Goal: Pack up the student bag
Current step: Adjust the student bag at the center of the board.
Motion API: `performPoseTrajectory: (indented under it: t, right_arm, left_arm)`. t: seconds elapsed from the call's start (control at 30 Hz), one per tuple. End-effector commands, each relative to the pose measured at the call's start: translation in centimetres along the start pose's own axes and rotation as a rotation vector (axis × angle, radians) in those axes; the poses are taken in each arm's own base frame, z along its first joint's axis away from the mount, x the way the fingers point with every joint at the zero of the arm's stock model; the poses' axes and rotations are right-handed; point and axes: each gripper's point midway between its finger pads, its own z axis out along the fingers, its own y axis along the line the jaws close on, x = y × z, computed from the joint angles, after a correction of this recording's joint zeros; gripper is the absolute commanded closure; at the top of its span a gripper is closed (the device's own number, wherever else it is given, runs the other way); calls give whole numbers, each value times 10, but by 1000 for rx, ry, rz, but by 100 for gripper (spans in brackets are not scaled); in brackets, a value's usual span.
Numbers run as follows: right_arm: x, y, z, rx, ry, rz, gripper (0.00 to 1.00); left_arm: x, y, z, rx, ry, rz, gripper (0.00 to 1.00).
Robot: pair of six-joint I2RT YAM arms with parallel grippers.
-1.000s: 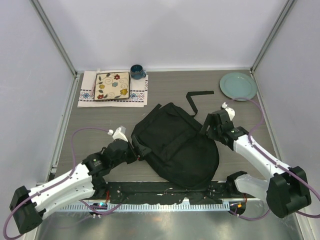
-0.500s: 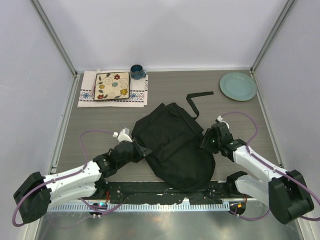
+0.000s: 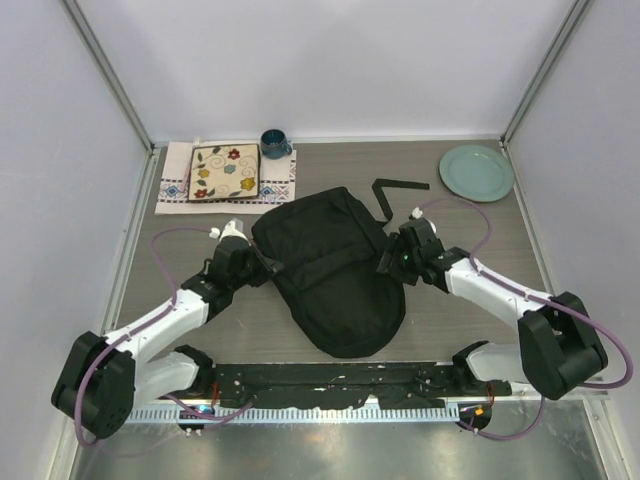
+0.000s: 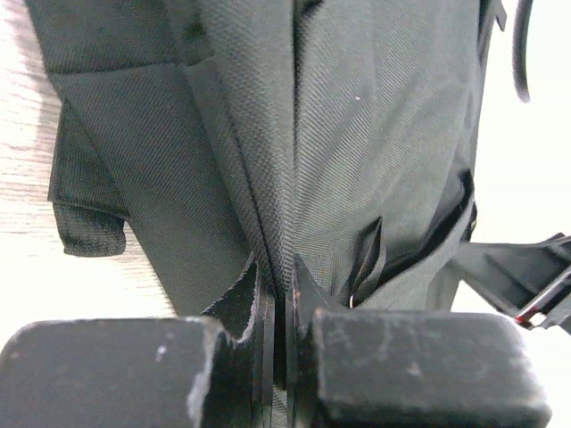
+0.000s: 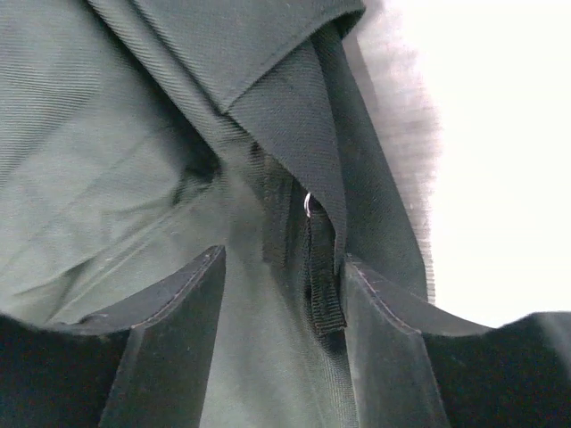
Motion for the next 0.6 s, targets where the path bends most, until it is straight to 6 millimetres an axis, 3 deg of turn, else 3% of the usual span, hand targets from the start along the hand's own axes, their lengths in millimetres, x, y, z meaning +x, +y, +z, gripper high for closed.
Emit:
performPoseTrajectory:
  t: [0.0,0.13,0.17,0.23,0.3,0.37,0.57]
  right_arm:
    - [-59,34,-43,-11,-178,-80,38]
    - [-78,78,-74,-162,-243,-114,36]
    - [-77,88,-75,-187,-232,-132,36]
    - [-66,111,-72,-207,-189,-196,36]
    - [-65,110,-67,-122,-206,-224,36]
    - [-60,121,-62,-114,-201,-252,36]
    - [-42,170,-47,-256,-146,-298,37]
  left_arm:
    - [-27,-56,-10,203,-48,66,97]
    - [-21,-51,-17,223,-49,53,66]
    - [-20,-53,-20,234,-47,50,51]
    - [-18,-55,-28,262,-43,33,37]
    - [-14,-56,-33,270,-25,4,32]
    - [-11,-56,-39,284,-14,-14,29]
    - [15,-53,-46,283,25,-62,28]
